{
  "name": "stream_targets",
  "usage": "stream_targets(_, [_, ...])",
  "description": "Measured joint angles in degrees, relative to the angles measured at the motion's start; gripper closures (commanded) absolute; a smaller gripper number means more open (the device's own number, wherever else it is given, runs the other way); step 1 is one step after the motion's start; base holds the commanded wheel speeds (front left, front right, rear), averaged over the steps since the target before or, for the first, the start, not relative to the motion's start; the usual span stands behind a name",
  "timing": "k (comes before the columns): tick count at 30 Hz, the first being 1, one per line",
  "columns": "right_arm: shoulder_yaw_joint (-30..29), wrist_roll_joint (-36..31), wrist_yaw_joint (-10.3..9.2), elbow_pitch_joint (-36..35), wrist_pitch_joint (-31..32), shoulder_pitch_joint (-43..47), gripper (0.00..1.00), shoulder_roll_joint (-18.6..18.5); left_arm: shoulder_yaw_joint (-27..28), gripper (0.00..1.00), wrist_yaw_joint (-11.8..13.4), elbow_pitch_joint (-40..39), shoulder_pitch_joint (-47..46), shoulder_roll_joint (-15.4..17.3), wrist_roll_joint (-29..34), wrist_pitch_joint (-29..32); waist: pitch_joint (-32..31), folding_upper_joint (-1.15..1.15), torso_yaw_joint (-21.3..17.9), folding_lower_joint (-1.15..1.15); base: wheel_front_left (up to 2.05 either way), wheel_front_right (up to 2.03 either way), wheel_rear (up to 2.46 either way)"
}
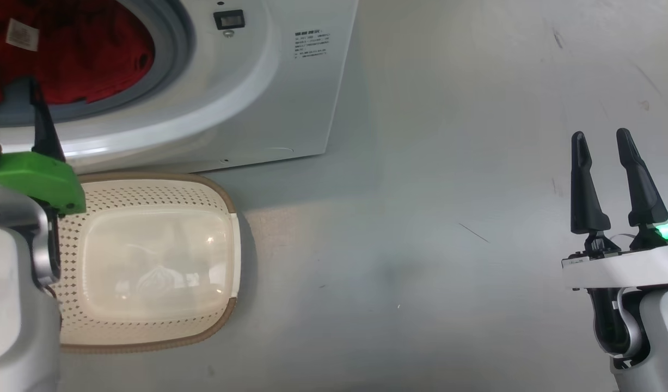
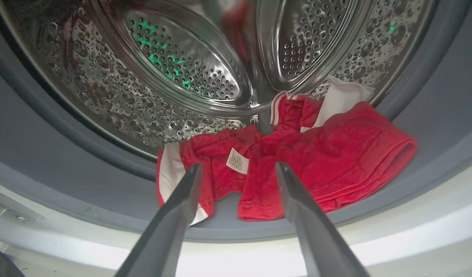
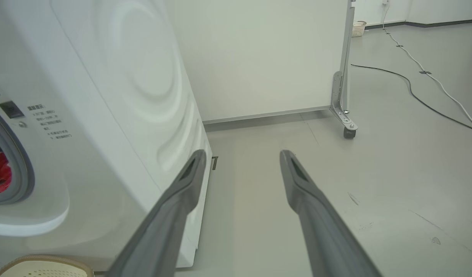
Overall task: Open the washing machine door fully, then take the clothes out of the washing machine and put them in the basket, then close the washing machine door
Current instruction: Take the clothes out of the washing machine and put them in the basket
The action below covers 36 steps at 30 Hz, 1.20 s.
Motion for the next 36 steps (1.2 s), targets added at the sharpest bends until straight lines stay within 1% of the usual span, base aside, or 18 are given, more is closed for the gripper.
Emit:
stream_targets(3, [0.4, 0.2, 0.01, 0.3, 0.0, -0.7, 0.0, 0.2, 0.7, 0.0, 0.0, 1.9, -2.5, 0.8, 0.8, 2.7, 1.4, 0.0, -1.1, 0.0, 0.0, 0.0, 0.0])
stream_targets(4, [0.7, 0.3, 0.11, 0.6, 0.0, -1.4, 0.0, 0.4, 1.9, 0.0, 0.0, 3.2, -3.9, 1.3, 1.7, 4.3, 2.3, 0.0, -1.7, 0.0, 0.0, 0.0, 0.0])
stream_targets(7, [1.3, 0.7, 0.18, 0.9, 0.0, -2.6, 0.0, 0.6, 4.9, 0.0, 0.0, 5.0, -5.7, 2.3, 3.4, 5.9, 3.5, 0.0, -2.7, 0.0, 0.0, 0.0, 0.0])
stream_targets(10, [1.3, 1.0, 0.48, 1.2, 0.0, -3.4, 0.0, 0.8, 6.3, 0.0, 0.0, 6.3, -8.1, 3.4, 4.9, 7.6, 4.6, 0.0, -3.6, 0.0, 0.0, 0.0, 0.0])
stream_targets(20, [1.4, 1.2, 0.49, 2.1, -0.3, -5.2, 0.0, 0.6, 9.2, 0.0, 0.0, 10.1, -13.6, 3.3, 9.2, 12.1, 7.5, 0.0, -5.2, 0.0, 0.0, 0.0, 0.0])
stream_targets(25, [1.7, 1.2, 0.49, 2.3, -0.3, -5.9, 0.0, 1.0, 10.1, 0.0, 0.0, 12.1, -15.3, 3.3, 11.3, 13.4, 8.2, 0.0, -5.5, 0.0, 0.0, 0.0, 0.0])
stream_targets(31, [1.6, 1.1, 0.51, 2.4, -0.3, -6.1, 0.0, 1.0, 12.6, 0.0, 0.0, 13.3, -17.6, 3.2, 13.2, 14.6, 8.7, 0.0, -5.5, 0.0, 0.0, 0.0, 0.0])
stream_targets(36, [1.6, 1.2, 0.51, 2.4, -0.3, -6.7, 0.0, 1.0, 13.1, 0.0, 0.0, 14.0, -18.8, 3.0, 14.4, 15.2, 9.2, 0.0, -5.5, 0.0, 0.0, 0.0, 0.0])
